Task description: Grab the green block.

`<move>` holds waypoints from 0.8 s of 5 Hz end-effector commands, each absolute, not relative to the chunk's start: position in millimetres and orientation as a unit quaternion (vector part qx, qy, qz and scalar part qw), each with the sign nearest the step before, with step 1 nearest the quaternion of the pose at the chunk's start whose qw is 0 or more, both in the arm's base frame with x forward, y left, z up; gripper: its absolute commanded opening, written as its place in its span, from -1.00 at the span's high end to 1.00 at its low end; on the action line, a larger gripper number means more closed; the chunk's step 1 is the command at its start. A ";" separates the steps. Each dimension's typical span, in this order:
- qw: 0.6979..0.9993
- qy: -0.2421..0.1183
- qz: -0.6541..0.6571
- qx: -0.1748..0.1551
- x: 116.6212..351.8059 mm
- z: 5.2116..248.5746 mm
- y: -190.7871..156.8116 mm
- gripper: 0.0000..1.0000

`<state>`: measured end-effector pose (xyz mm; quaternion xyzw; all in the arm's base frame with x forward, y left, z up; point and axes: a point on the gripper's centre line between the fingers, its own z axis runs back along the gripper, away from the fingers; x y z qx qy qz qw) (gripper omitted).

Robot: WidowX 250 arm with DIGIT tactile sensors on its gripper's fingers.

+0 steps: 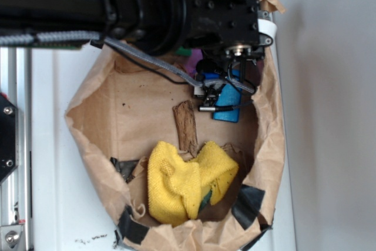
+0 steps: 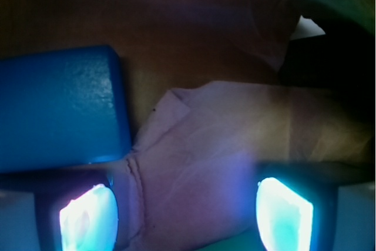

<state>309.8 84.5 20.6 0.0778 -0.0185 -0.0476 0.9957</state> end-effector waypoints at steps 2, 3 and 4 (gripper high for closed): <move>0.997 -0.024 -0.071 0.021 312.7 76.9 63.2 1.00; 0.996 -0.038 -0.076 0.003 302.9 96.6 54.6 1.00; 0.996 -0.031 -0.081 -0.011 297.8 105.6 52.4 1.00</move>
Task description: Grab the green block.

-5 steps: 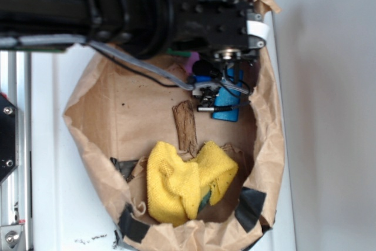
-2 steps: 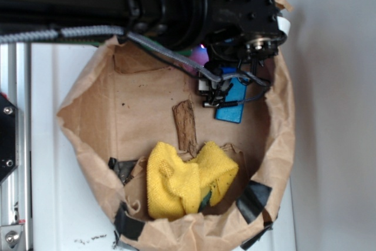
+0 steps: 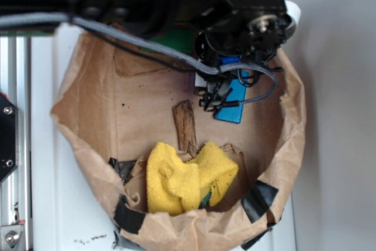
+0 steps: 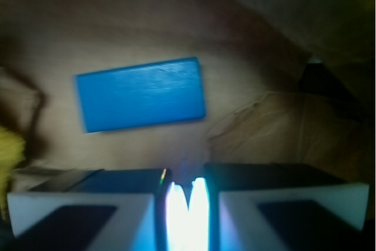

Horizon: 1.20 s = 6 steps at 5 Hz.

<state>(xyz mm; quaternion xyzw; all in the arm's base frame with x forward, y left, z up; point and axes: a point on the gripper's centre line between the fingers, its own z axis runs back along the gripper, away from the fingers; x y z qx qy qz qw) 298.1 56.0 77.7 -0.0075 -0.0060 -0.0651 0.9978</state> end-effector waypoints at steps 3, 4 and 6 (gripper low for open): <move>0.995 -0.045 -0.086 -0.017 290.3 105.9 64.2 -1.00; 0.995 -0.049 -0.089 -0.015 286.4 102.4 73.4 -1.00; 0.996 -0.045 -0.073 0.017 291.4 87.6 88.3 -1.00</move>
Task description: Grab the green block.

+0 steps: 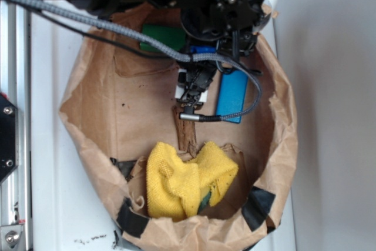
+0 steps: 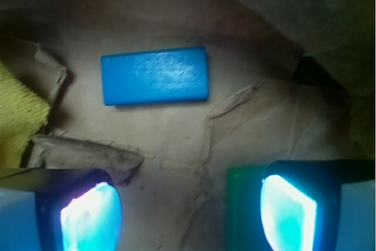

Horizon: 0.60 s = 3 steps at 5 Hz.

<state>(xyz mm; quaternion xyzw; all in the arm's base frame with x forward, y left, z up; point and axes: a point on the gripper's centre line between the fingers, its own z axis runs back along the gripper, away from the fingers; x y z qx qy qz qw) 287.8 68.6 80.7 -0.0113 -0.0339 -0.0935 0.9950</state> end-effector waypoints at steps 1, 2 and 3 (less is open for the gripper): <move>0.998 -0.023 -0.052 0.039 281.2 84.9 90.3 -1.00; 0.998 0.010 -0.017 0.056 267.8 86.9 86.3 -1.00; 0.998 0.024 -0.021 0.049 258.4 93.2 84.6 -1.00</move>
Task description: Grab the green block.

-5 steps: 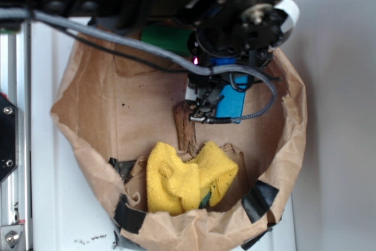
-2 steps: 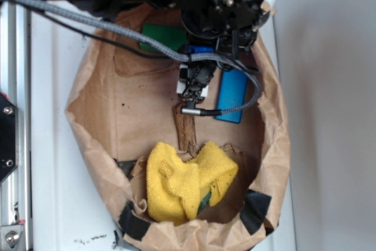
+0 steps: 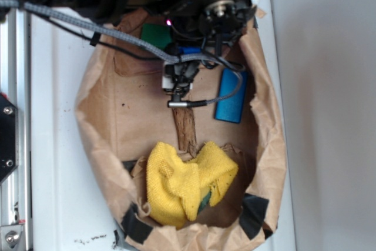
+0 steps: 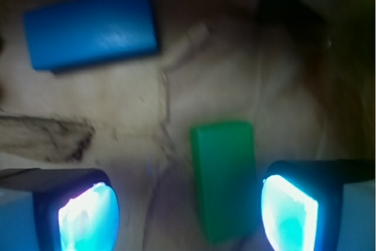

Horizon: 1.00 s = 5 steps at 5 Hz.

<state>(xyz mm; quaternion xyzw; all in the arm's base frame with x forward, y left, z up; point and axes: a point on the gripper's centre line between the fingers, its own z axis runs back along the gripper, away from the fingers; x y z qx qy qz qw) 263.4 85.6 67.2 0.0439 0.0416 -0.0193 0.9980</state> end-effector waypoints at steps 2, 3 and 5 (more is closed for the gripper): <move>0.999 0.017 -0.028 0.042 259.6 85.8 92.2 -1.00; 0.999 -0.003 -0.036 0.034 266.4 78.6 98.5 -1.00; 0.997 -0.030 -0.058 0.028 278.7 61.3 111.5 -1.00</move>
